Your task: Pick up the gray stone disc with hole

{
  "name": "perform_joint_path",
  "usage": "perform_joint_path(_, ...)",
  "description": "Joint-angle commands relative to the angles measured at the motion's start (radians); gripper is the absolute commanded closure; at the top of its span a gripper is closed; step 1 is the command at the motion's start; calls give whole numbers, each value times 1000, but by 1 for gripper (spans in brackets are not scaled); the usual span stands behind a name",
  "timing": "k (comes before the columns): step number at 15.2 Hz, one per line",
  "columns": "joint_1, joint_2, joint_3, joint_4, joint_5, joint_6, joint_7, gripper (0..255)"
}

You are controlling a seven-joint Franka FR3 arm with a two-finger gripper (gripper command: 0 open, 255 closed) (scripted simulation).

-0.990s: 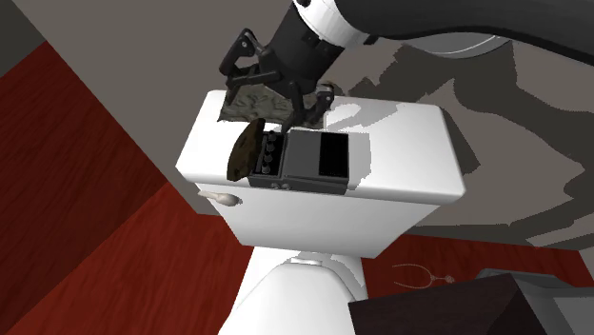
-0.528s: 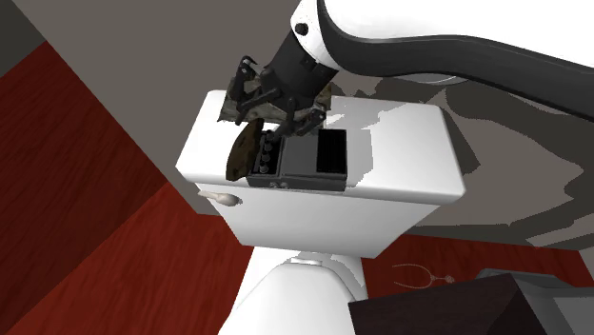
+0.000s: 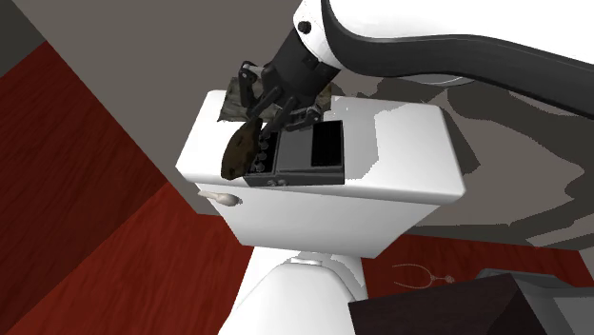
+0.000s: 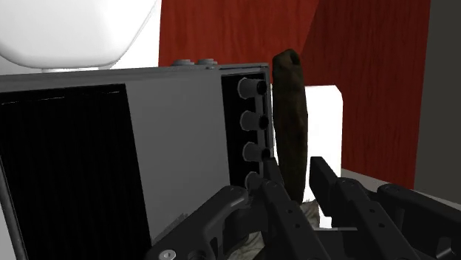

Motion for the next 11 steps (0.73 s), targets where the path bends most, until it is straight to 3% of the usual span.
perform_joint_path(1, 1, 14, 2, 7, -8, -12, 7, 255)
perform_joint_path(11, 1, 40, 0, 165, -45, -131, 74, 255)
